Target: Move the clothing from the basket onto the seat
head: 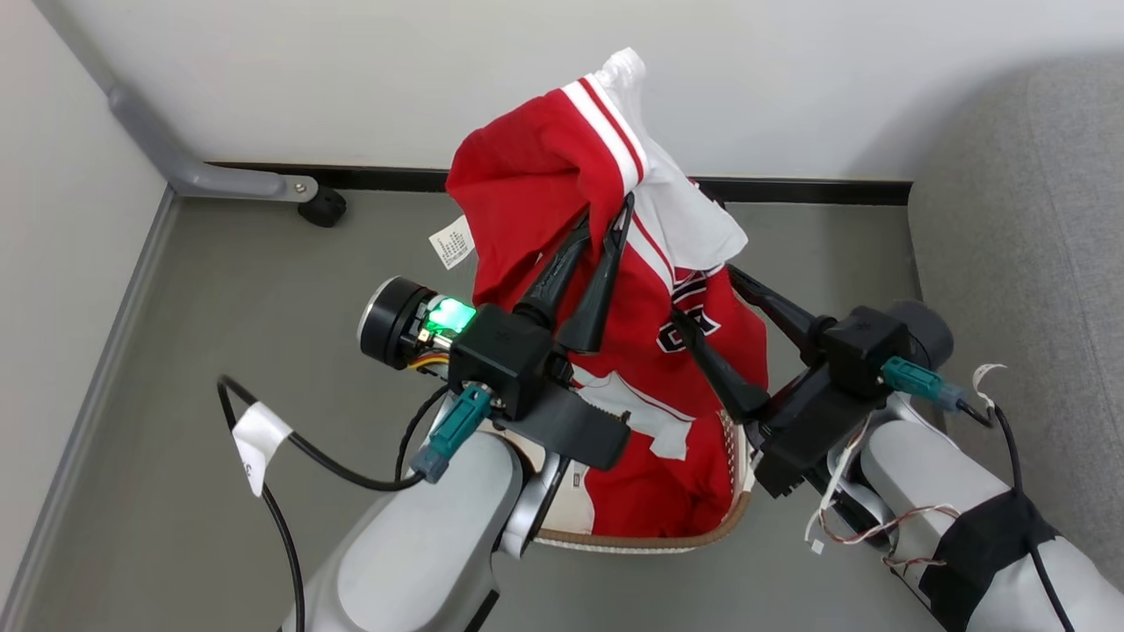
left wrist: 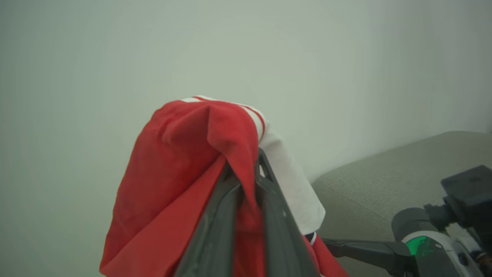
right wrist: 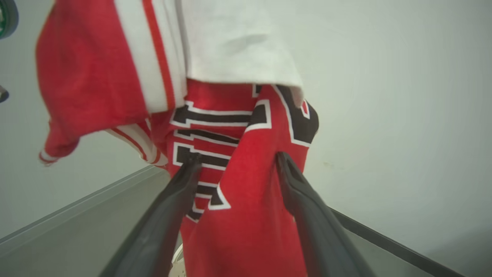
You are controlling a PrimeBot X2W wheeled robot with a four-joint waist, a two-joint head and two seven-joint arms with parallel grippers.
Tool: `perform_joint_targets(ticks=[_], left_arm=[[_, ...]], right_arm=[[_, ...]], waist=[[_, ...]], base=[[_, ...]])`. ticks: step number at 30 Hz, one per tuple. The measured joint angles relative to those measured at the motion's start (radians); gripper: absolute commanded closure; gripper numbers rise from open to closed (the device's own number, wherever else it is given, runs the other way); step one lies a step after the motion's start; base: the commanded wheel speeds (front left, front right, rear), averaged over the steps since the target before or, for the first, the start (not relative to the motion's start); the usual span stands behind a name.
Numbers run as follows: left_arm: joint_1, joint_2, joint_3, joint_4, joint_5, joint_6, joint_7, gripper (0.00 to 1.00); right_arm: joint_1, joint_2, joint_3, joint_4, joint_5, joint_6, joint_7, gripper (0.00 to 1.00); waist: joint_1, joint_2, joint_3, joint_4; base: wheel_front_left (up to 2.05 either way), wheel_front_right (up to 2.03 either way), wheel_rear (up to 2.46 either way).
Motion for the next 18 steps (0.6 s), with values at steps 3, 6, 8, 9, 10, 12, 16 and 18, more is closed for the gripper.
perform_joint_targets(ticks=[3, 6, 8, 9, 10, 12, 16, 18], left_arm=[[-0.003, 0.0, -0.021, 0.0, 0.0, 0.0, 0.0, 1.0], [-0.013, 0.0, -0.047, -0.002, -0.001, -0.001, 0.0, 1.0], [-0.016, 0.0, -0.075, -0.013, -0.006, -0.001, 0.0, 1.0], [-0.018, 0.0, -0.09, -0.019, -0.011, 0.0, 0.0, 1.0], [-0.02, 0.0, -0.103, -0.023, -0.015, 0.0, 0.0, 1.0], [-0.024, 0.0, -0.123, -0.033, -0.026, 0.0, 0.0, 1.0], [-0.031, 0.0, -0.132, -0.034, -0.049, 0.0, 0.0, 1.0], [-0.031, 0.0, -0.131, -0.032, -0.054, 0.0, 0.0, 1.0]], right_arm=[[-0.027, 0.002, 0.011, 0.032, 0.0, 0.0, 0.0, 0.0], [-0.049, 0.005, 0.033, 0.064, 0.007, 0.0, 0.0, 0.0], [-0.067, 0.013, 0.053, 0.087, 0.009, 0.0, 0.002, 0.0], [-0.075, 0.017, 0.062, 0.096, 0.012, 0.0, 0.008, 0.0], [-0.083, 0.023, 0.071, 0.103, 0.018, 0.0, 0.009, 0.0], [-0.098, 0.032, 0.087, 0.117, 0.028, 0.0, 0.01, 0.51], [-0.13, 0.045, 0.107, 0.142, 0.047, 0.0, 0.01, 1.0], [-0.137, 0.047, 0.111, 0.151, 0.067, 0.0, 0.01, 1.0]], waist=[[0.0, 0.0, 0.004, 0.016], [0.0, 0.0, 0.008, 0.031], [0.0, 0.0, 0.01, 0.042], [0.0, 0.0, 0.011, 0.047], [0.0, 0.0, 0.012, 0.052], [0.0, 0.0, 0.015, 0.061], [0.0, 0.0, 0.023, 0.072], [0.0, 0.0, 0.025, 0.074]], base=[[0.0, 0.0, 0.0], [0.0, 0.0, 0.0], [0.0, 0.0, 0.0], [0.0, 0.0, 0.0], [0.0, 0.0, 0.0], [0.0, 0.0, 0.0], [0.0, 0.0, 0.0], [0.0, 0.0, 0.0]])
